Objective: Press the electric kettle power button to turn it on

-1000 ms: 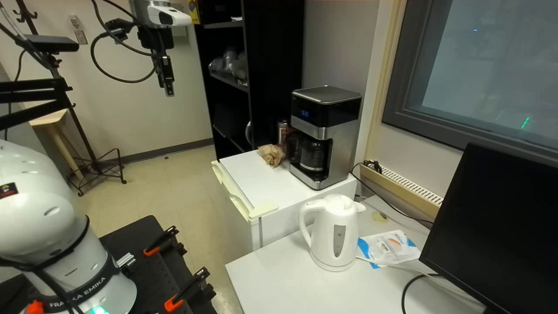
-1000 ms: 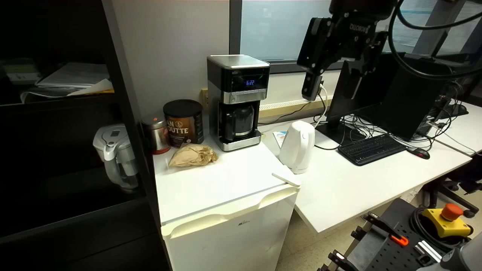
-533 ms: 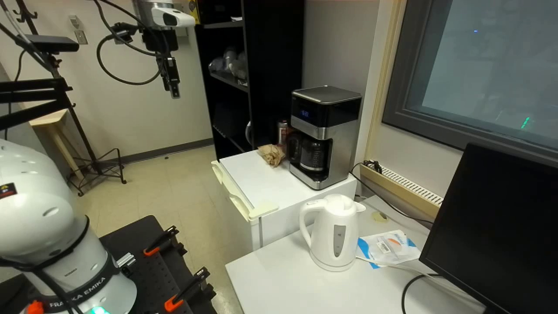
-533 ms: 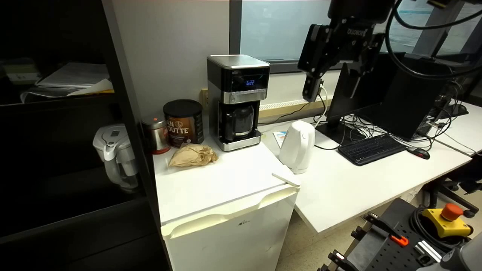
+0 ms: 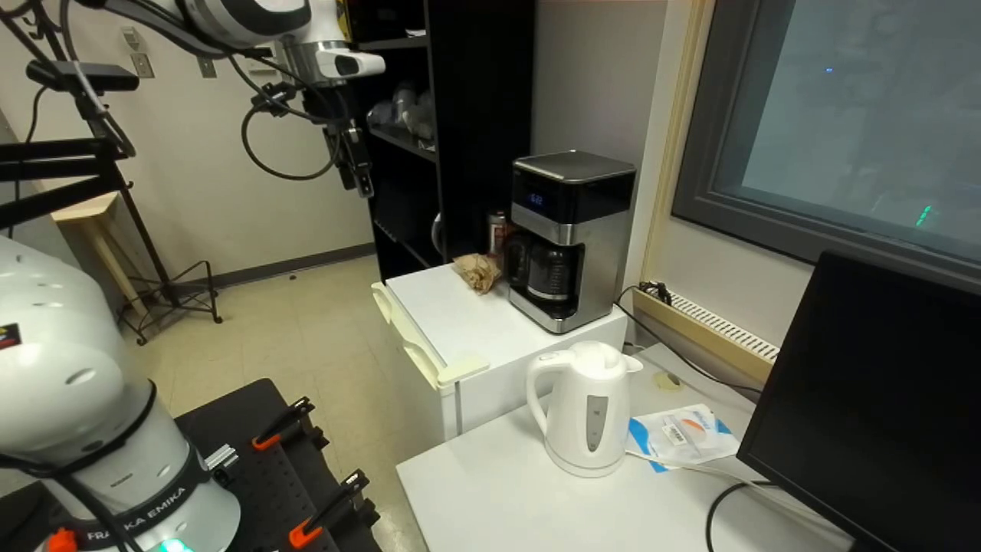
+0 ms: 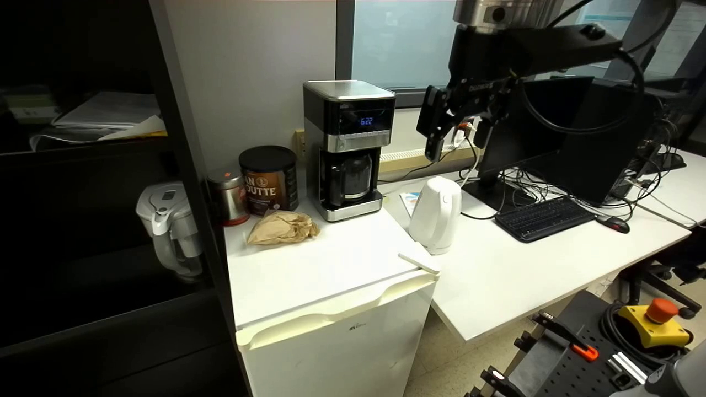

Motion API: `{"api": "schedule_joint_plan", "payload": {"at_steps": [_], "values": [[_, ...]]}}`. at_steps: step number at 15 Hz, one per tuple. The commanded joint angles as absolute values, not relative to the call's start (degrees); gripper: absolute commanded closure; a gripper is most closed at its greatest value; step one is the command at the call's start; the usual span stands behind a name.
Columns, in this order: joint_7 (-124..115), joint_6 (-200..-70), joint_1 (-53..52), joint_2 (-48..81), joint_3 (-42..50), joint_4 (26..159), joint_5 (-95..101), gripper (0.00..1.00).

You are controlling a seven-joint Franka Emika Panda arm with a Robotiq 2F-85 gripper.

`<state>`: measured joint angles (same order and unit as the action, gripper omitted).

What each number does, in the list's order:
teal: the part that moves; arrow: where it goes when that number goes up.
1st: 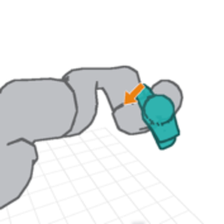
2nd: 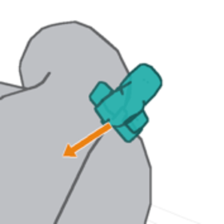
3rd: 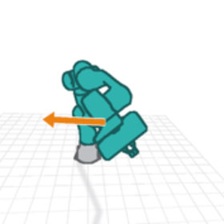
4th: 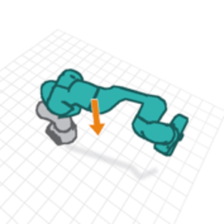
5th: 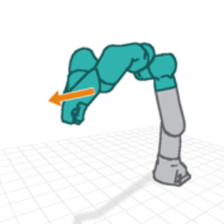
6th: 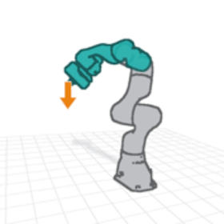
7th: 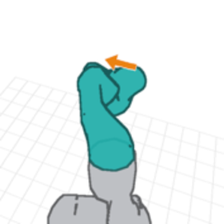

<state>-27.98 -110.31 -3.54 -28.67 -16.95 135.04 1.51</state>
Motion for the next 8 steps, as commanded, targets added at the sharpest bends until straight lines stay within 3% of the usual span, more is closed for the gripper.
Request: {"api": "schedule_joint_plan", "payload": {"at_steps": [1,8], "values": [[-28.23,-117.09,-2.34,-24.90,-17.19,136.25,7.35,0.00],[-32.64,-125.33,0.18,-18.98,-16.43,137.69,16.41,0.00]]}}
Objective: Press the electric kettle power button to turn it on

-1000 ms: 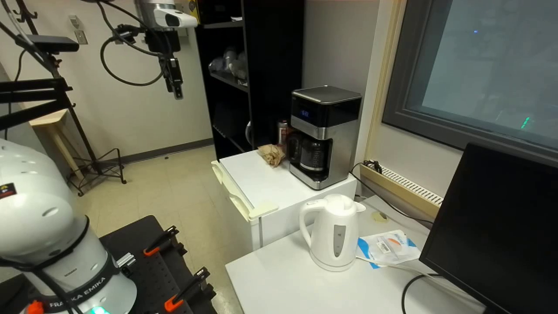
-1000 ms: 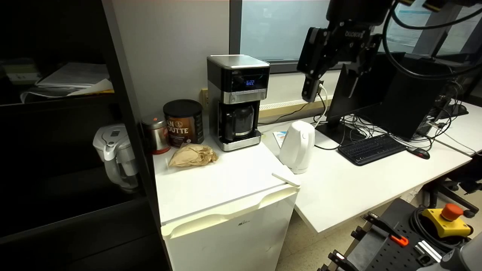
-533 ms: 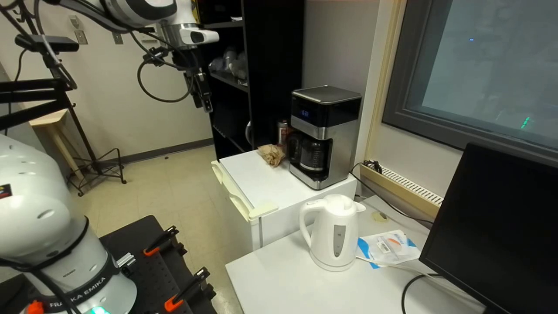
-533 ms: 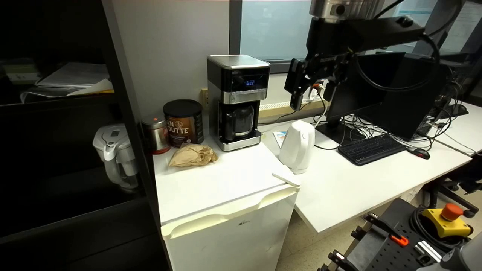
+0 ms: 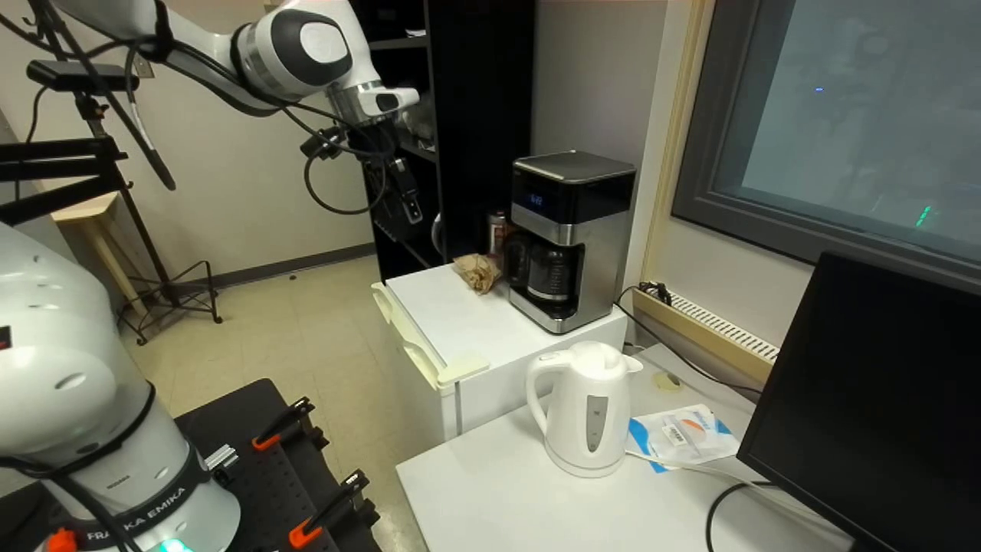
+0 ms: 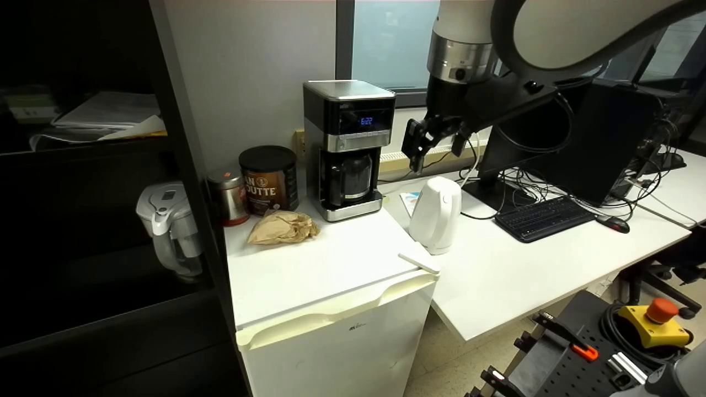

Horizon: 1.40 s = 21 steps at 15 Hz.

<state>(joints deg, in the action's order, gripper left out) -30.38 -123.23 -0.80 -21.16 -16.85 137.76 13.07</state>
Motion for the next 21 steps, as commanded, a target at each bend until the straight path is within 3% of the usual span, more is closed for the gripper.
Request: {"api": "schedule_joint_plan", "payload": {"at_steps": [1,2,11,13,21], "values": [[-33.03,-125.33,0.46,-18.27,-16.05,137.66,17.11,0.10],[-33.76,-125.39,0.78,-17.56,-15.70,137.58,17.88,0.27],[-37.02,-123.89,2.39,-9.48,-10.38,134.53,18.60,0.95],[-37.52,-123.49,2.53,-7.29,-8.95,133.45,18.25,1.00],[-41.37,-123.24,2.52,0.43,-3.13,129.55,17.09,1.00]]}}
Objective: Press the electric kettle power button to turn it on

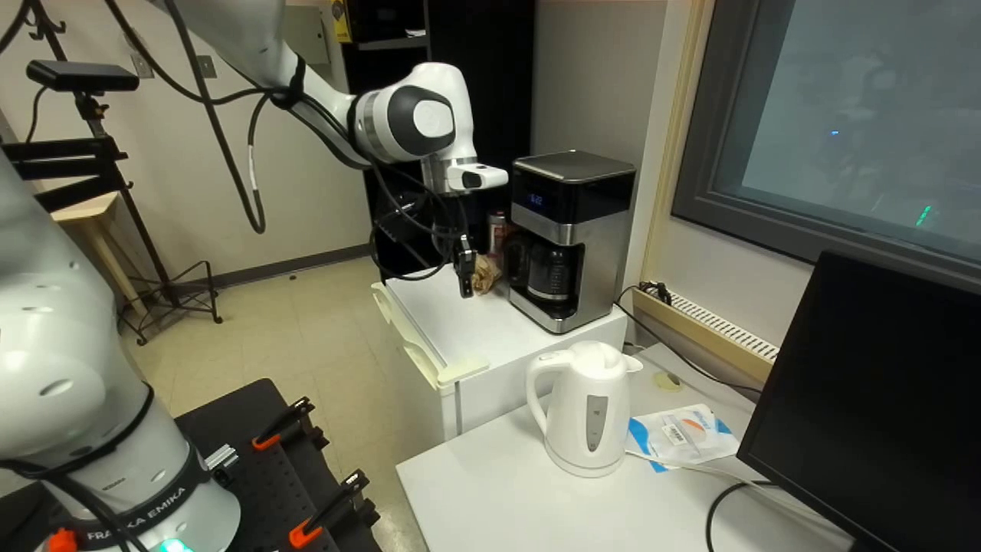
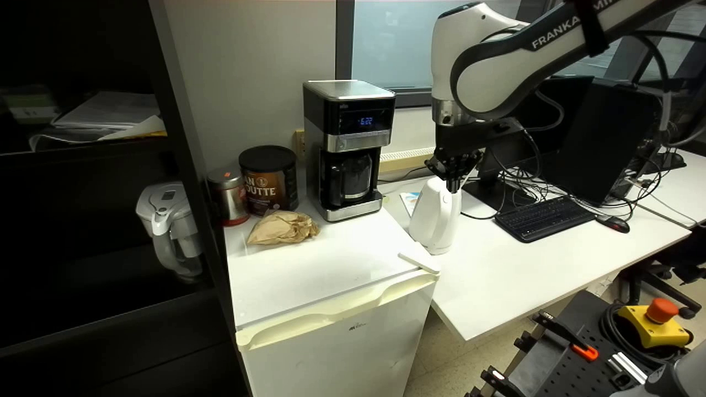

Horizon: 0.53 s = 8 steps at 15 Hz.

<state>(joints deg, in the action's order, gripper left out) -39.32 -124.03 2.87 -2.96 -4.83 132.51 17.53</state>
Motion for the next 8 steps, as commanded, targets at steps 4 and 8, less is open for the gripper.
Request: {"api": "schedule_joint_plan", "payload": {"at_steps": [4,8], "values": [[-45.34,-124.04,2.42,4.03,-0.57,127.46,17.14,1.00],[-49.45,-124.43,2.26,7.53,1.62,124.95,17.07,1.00]]}}
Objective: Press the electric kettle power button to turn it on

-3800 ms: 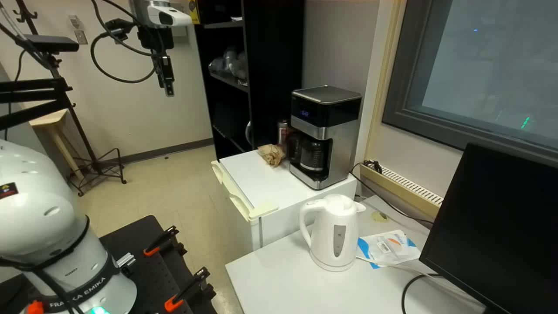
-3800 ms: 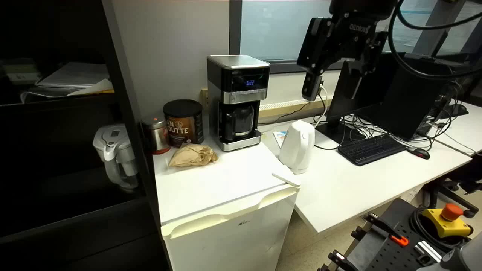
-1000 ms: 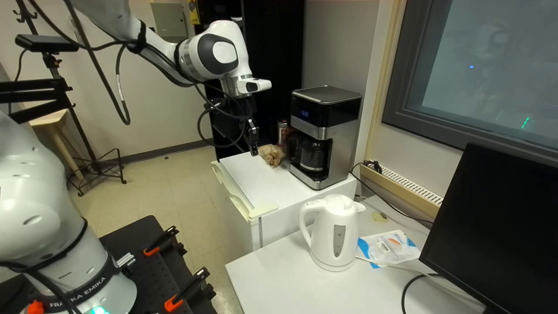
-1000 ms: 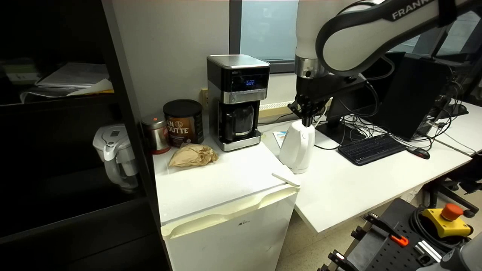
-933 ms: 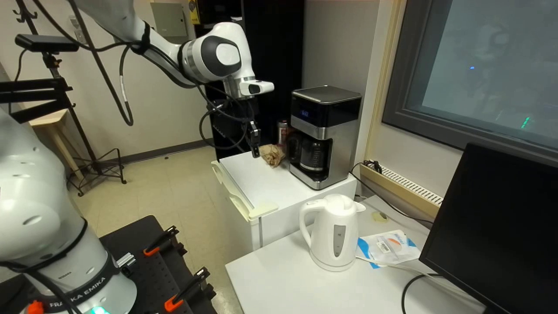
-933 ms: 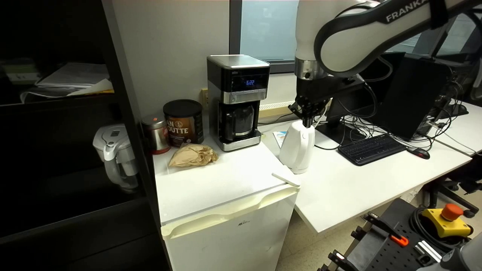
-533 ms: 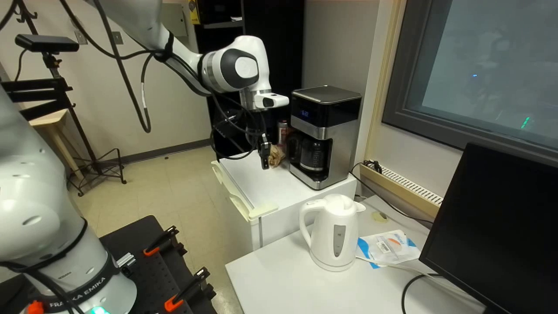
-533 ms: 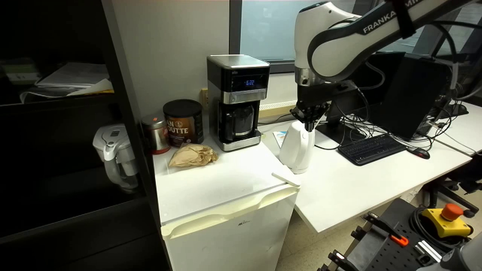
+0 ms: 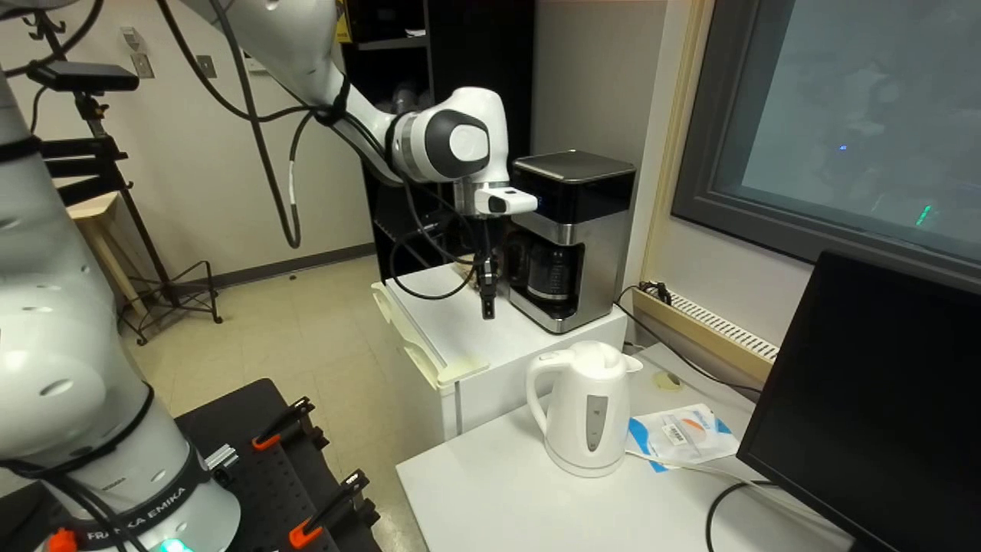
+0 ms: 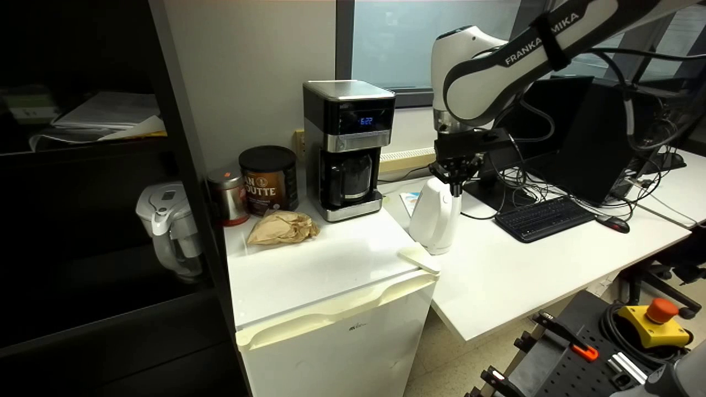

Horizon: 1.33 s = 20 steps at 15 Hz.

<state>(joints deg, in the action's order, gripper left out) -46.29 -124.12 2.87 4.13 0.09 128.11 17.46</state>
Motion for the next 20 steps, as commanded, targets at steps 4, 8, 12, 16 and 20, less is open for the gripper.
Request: {"api": "schedule_joint_plan", "payload": {"at_steps": [4,8,12,16,20], "values": [[-52.90,-124.94,2.20,10.67,3.54,122.50,16.93,1.00],[-55.93,-125.99,2.25,13.89,5.45,120.07,16.58,1.00],[-57.90,-126.60,2.33,17.11,7.05,117.75,15.74,1.00],[-59.72,-128.04,2.26,19.79,8.34,115.88,15.17,1.00],[-61.39,-130.63,2.06,21.49,9.32,114.61,14.74,1.00]]}}
